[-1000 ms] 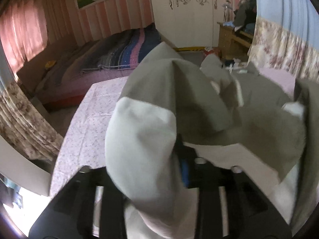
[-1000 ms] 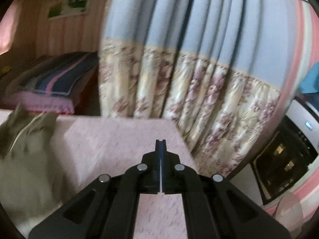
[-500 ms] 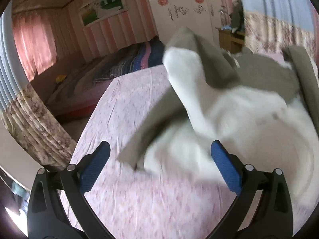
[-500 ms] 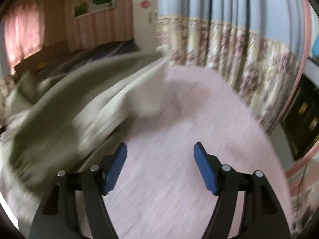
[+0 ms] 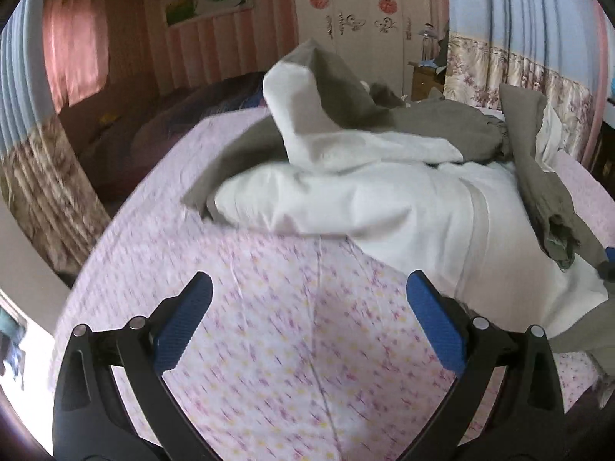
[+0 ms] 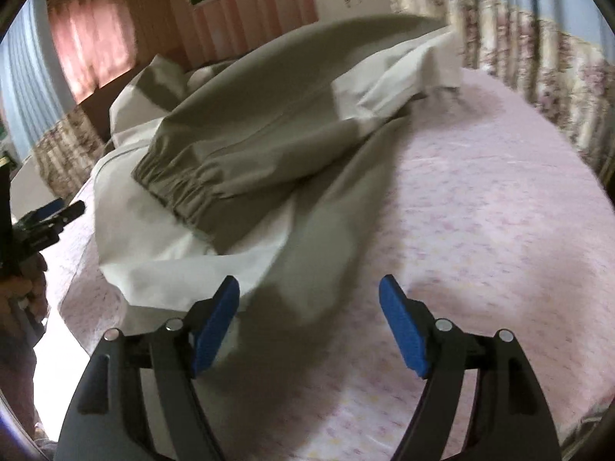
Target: Fold large clothes
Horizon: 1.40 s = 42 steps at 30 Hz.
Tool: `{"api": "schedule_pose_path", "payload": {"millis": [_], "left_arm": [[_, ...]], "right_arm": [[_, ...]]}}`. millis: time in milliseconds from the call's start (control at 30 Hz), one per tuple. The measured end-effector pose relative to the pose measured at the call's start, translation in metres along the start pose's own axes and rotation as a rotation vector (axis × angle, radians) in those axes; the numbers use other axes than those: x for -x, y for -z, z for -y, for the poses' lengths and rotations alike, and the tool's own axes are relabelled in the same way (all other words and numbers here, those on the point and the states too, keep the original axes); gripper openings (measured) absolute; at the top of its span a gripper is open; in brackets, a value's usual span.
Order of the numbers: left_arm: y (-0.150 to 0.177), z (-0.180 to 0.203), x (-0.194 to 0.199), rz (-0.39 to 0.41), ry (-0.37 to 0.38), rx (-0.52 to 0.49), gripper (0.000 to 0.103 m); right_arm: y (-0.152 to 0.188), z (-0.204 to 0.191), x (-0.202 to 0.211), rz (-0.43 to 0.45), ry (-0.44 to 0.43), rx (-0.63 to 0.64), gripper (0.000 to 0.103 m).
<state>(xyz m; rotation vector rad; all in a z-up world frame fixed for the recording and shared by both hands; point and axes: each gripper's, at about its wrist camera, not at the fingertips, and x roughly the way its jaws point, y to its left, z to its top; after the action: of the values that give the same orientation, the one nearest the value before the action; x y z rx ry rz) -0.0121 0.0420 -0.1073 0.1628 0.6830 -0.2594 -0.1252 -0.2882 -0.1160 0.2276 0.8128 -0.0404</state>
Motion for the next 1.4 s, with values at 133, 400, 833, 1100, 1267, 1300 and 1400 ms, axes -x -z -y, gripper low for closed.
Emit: {"api": "schedule_pose_path", "payload": {"millis": [133,400,833,1100,1267,1300,1400], "left_arm": [[0.005,-0.001,-0.002,-0.027,-0.008,0.027,0.1],[-0.024,0.004,-0.007,-0.021,-0.033,0.033,0.1],[-0.022,0.027,-0.039,-0.074,0.093,0.015,0.1],[-0.03,0.035,-0.057,-0.081,0.154,-0.033,0.067],[-0.036,0.048,-0.063,-0.092,0.17,-0.082,0.011],[-0.04,0.051,-0.061,-0.098,0.155,-0.093,0.007],[-0.058,0.043,-0.052,-0.097,0.16,-0.066,0.006]], "right_arm": [[-0.005,-0.01,-0.008,0.009,-0.029,0.053,0.004],[-0.064,0.032,0.042,0.28,0.099,0.08,0.002],[-0.087,0.124,0.018,0.261,0.257,0.018,0.003],[-0.074,0.13,0.013,0.213,0.199,0.013,0.003],[-0.067,0.127,0.015,0.209,0.196,0.007,0.003],[-0.068,0.126,0.018,0.218,0.189,0.0,0.003],[-0.077,0.124,0.032,0.254,0.189,0.003,0.003]]}}
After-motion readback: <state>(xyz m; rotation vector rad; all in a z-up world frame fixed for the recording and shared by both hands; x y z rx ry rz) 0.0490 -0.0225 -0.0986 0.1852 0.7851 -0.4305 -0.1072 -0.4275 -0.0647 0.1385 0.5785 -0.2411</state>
